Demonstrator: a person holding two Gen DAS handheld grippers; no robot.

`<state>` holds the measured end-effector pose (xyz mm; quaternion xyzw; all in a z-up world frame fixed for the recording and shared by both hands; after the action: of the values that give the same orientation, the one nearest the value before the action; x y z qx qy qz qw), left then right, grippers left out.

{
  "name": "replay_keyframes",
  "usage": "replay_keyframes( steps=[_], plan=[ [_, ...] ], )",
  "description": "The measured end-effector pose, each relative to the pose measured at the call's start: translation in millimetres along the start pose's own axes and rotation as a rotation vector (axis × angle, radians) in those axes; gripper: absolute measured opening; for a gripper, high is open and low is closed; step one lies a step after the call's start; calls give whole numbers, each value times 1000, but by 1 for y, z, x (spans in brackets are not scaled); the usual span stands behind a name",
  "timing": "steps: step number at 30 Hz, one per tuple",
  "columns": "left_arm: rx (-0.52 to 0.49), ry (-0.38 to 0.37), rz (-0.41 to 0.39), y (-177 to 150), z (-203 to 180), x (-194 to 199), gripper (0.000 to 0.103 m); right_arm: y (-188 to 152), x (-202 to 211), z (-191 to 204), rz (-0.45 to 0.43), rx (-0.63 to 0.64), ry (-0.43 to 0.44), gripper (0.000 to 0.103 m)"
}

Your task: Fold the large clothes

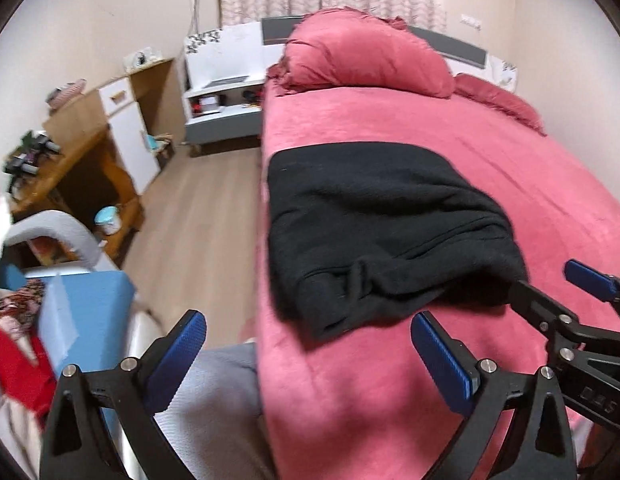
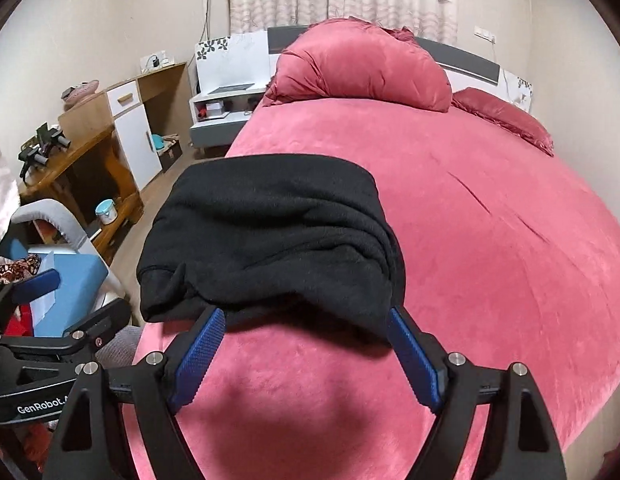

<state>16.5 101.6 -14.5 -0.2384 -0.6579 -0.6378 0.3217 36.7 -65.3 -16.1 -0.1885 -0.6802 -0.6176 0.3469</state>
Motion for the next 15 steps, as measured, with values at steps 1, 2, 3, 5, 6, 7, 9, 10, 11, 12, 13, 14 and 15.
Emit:
replay_keyframes(
  steps=[1, 2, 3, 5, 6, 7, 9, 10, 11, 12, 13, 14, 15],
  plan=[
    [-6, 18, -1, 0, 0, 1, 103, -1, 0, 1, 3, -2, 11, 84],
    [-8, 23, -5, 0, 3, 3, 103, -2, 2, 2, 4, -4, 12, 84],
    [-9, 24, -12, 0, 4, 4, 103, -2, 2, 3, 0, -4, 11, 84],
    [-7, 20, -21, 1, 4, 6, 103, -1, 6, 4, -9, 1, 5, 84],
    [-9, 20, -23, 1, 4, 7, 103, -1, 9, 3, -12, 2, 4, 84],
    [-11, 18, -23, 1, 3, 8, 103, -1, 11, 2, -15, 0, 3, 84],
    [-10, 6, -18, 1, 3, 9, 103, 0, 12, 1, -17, -9, 3, 84],
    [-7, -1, -14, 1, 3, 9, 103, 0, 14, 0, -18, -13, 5, 84],
    [-6, -4, -12, 1, 3, 10, 103, -1, 16, -1, -22, -16, 3, 84],
    [-4, -3, -13, 0, 3, 11, 103, -2, 17, -2, -26, -17, 1, 84],
    [-5, 0, -13, 0, 3, 11, 103, -2, 18, -2, -28, -17, 1, 84],
    [-4, 1, -14, -1, 3, 12, 103, -3, 19, -2, -29, -16, -2, 84],
    [-3, 0, -14, -2, 3, 12, 103, -4, 19, -2, -28, -16, -4, 84]
  ],
)
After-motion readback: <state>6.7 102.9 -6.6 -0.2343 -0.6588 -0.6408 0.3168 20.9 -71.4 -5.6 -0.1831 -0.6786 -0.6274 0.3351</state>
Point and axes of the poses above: each gripper's, at about its wrist camera, not at the fingertips, and x roughly against the way its jaws point, z to its left, y to its top, the point moved 3 cm from there along -x, roughly the way its jaws point, and after that the axes turned 2 degrees about x, right-handed, at the moved point
